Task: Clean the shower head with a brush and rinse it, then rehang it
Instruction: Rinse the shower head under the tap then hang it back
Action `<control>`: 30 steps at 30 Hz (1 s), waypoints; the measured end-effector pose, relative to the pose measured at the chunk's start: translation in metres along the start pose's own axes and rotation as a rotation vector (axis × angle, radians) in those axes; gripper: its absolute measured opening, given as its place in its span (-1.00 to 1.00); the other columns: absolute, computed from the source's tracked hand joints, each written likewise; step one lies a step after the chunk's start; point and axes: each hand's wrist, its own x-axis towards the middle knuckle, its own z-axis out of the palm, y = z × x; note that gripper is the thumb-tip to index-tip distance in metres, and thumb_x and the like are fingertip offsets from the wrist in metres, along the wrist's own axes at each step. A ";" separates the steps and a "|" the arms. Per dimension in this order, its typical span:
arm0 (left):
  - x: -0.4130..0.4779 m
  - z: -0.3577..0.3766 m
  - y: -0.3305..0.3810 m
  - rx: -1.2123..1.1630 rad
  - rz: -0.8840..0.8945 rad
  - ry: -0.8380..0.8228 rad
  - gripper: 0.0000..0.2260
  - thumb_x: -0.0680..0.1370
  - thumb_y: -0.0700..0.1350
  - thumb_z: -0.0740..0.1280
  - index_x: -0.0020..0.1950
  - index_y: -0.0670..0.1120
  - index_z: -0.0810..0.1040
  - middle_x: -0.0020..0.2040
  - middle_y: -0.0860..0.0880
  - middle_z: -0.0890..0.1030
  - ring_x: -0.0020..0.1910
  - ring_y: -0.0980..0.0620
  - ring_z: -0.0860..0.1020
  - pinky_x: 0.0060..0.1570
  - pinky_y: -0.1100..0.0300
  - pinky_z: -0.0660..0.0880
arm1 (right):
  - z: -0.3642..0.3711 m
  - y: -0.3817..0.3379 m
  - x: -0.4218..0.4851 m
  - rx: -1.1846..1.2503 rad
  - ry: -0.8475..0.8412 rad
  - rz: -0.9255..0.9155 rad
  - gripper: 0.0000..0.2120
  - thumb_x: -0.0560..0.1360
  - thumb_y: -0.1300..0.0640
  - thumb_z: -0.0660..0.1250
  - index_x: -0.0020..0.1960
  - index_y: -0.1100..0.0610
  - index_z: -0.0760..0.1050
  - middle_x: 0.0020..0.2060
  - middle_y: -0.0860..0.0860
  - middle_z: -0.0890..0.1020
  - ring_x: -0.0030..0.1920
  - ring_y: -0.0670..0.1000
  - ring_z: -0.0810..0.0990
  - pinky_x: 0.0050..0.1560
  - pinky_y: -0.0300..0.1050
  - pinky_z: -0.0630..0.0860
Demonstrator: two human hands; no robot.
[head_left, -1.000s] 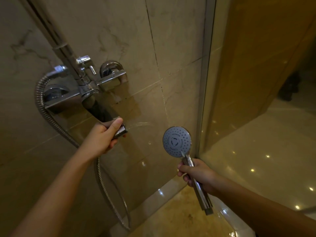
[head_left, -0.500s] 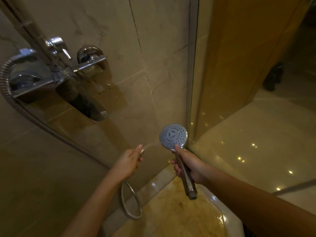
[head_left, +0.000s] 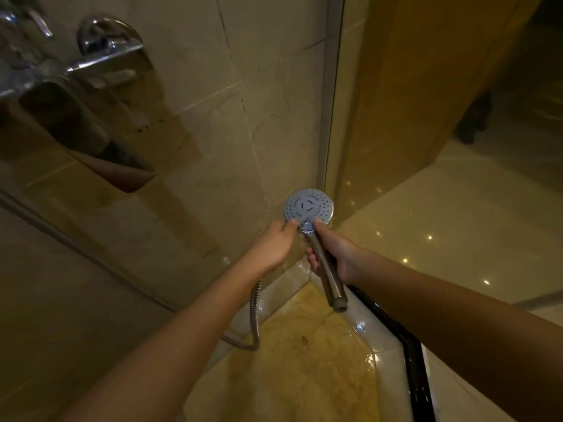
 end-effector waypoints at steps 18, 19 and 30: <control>0.035 0.004 0.016 0.107 0.027 -0.014 -0.55 0.62 0.10 0.02 0.23 -0.25 0.36 0.05 -0.34 0.56 -0.10 -0.30 0.56 -0.21 -0.02 0.46 | -0.014 -0.010 0.005 -0.056 -0.029 -0.063 -0.58 0.58 -0.23 0.11 -0.10 0.13 0.44 -0.48 0.01 0.42 -0.59 -0.09 0.38 -0.59 -0.32 0.36; 0.034 0.004 0.017 0.113 0.034 -0.019 -0.57 0.62 0.09 0.01 0.24 -0.23 0.35 0.13 -0.35 0.54 -0.03 -0.30 0.56 -0.11 -0.06 0.49 | -0.015 -0.009 0.005 -0.062 -0.025 -0.064 -0.60 0.57 -0.23 0.12 -0.05 0.11 0.45 -0.49 0.00 0.42 -0.59 -0.09 0.38 -0.58 -0.32 0.36; 0.034 0.000 0.010 0.190 0.069 -0.075 -0.68 0.62 0.10 0.03 -0.03 -0.15 0.35 -0.01 -0.43 0.50 -0.30 -0.21 0.48 -0.42 0.14 0.24 | -0.023 -0.008 0.011 0.004 -0.025 -0.095 -0.57 0.60 -0.24 0.03 -0.13 0.09 0.41 -0.53 -0.01 0.43 -0.61 -0.10 0.38 -0.58 -0.32 0.36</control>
